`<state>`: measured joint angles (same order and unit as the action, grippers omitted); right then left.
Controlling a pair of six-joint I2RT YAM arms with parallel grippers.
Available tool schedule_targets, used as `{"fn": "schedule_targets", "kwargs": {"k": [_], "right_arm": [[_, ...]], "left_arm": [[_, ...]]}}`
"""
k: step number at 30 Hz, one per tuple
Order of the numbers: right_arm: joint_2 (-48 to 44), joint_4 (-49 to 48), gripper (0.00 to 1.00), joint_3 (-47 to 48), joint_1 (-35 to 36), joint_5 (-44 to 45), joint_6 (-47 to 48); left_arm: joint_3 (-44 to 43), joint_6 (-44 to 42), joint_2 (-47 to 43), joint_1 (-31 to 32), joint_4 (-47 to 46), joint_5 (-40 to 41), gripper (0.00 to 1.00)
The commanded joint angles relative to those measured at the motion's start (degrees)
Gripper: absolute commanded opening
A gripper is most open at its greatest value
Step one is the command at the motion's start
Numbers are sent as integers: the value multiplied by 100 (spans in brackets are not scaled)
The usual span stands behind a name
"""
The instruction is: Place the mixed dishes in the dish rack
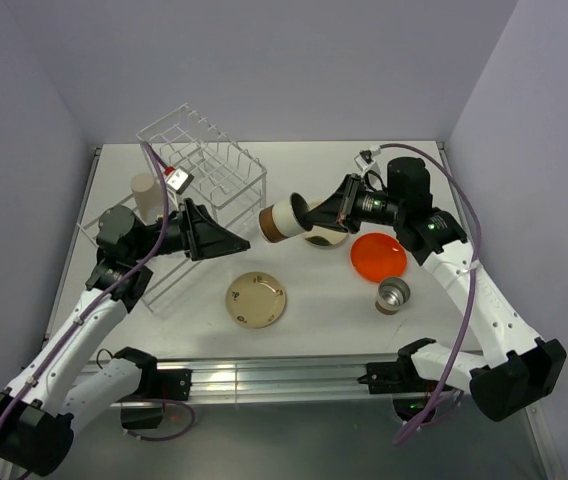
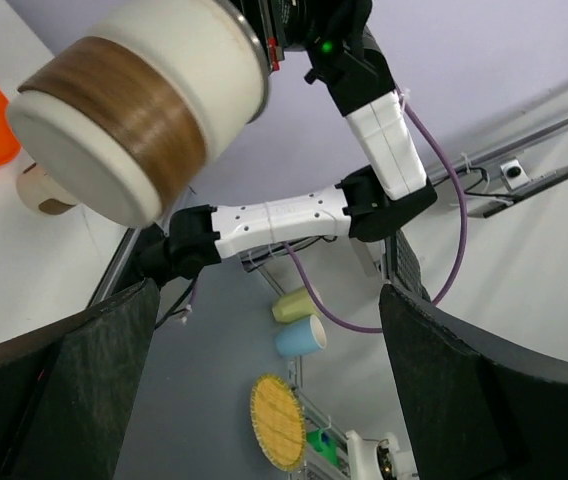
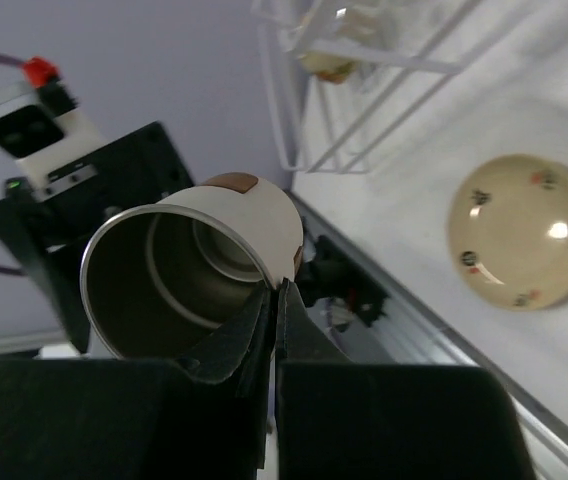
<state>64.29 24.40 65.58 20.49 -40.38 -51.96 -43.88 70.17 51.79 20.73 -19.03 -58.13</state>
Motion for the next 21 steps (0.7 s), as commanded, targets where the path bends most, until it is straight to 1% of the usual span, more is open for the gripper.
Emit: {"fn": "schedule_targets", "kwargs": {"k": [1, 4, 10, 13, 15, 21], "right_arm": [[-31, -1279, 0, 51, 122, -945, -902], [-48, -1324, 0, 227, 262, -980, -1026], [-118, -1535, 0, 183, 665, -937, -1342], [-162, -1711, 0, 130, 885, -893, -1457], [-180, -1702, 0, 130, 948, -840, -1474], [-250, -2097, 0, -98, 1080, -875, -1746]], "left_arm": [[-165, 164, 208, 203, -629, 170, 99], [-209, 67, 349, 396, -629, 328, 99], [-455, -126, 586, 678, -593, 522, 99], [-595, -188, 604, 687, -593, 548, 99], [-692, -206, 604, 687, -593, 539, 99], [-798, -223, 499, 687, -567, 583, 99]]}}
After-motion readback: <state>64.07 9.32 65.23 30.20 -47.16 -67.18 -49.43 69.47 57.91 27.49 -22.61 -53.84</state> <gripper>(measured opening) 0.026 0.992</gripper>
